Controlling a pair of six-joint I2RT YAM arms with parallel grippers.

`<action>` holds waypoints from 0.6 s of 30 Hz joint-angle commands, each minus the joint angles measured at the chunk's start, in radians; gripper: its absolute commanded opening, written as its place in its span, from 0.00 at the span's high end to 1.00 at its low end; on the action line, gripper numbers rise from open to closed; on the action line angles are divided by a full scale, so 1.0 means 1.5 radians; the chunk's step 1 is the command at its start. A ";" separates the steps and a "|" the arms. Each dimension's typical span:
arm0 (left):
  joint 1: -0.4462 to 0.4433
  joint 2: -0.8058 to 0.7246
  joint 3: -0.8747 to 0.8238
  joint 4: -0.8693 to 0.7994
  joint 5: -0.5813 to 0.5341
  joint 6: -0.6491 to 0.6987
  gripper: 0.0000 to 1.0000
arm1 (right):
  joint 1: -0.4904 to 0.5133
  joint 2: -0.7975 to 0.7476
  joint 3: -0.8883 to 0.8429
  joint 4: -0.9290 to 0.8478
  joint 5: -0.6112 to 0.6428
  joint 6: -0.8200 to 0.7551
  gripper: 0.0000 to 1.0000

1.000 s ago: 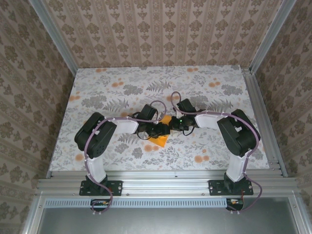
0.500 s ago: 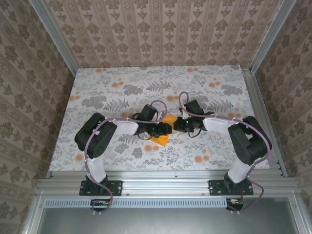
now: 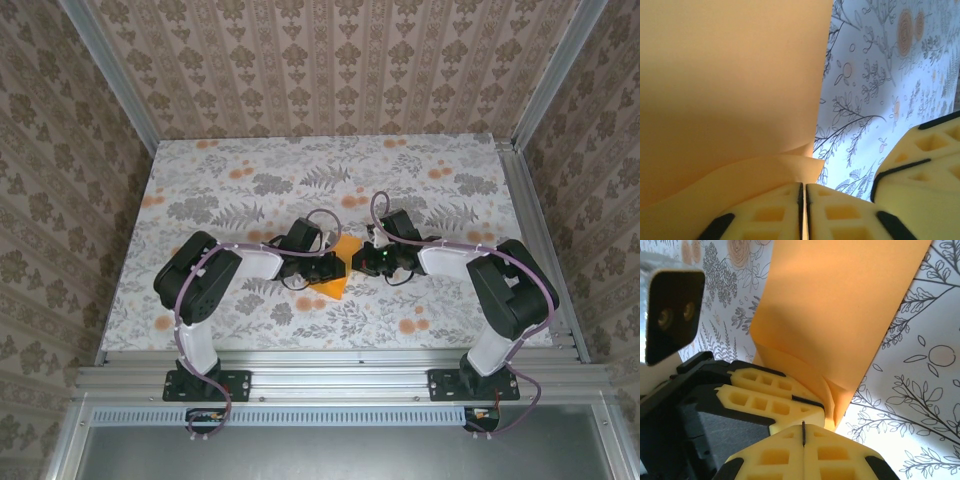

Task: Fold a paper plane with a square sheet of paper (pick it up from the middle)
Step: Fold the triangle a second time at the center of the table.

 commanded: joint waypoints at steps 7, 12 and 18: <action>-0.001 0.017 -0.012 -0.030 -0.004 0.021 1.00 | -0.004 0.042 0.020 0.024 -0.029 0.018 0.95; -0.002 0.020 -0.010 -0.033 -0.003 0.023 1.00 | -0.003 0.064 0.027 0.035 -0.035 0.018 0.95; -0.002 0.019 -0.009 -0.041 -0.007 0.027 1.00 | 0.005 0.084 0.038 0.027 -0.031 0.012 0.95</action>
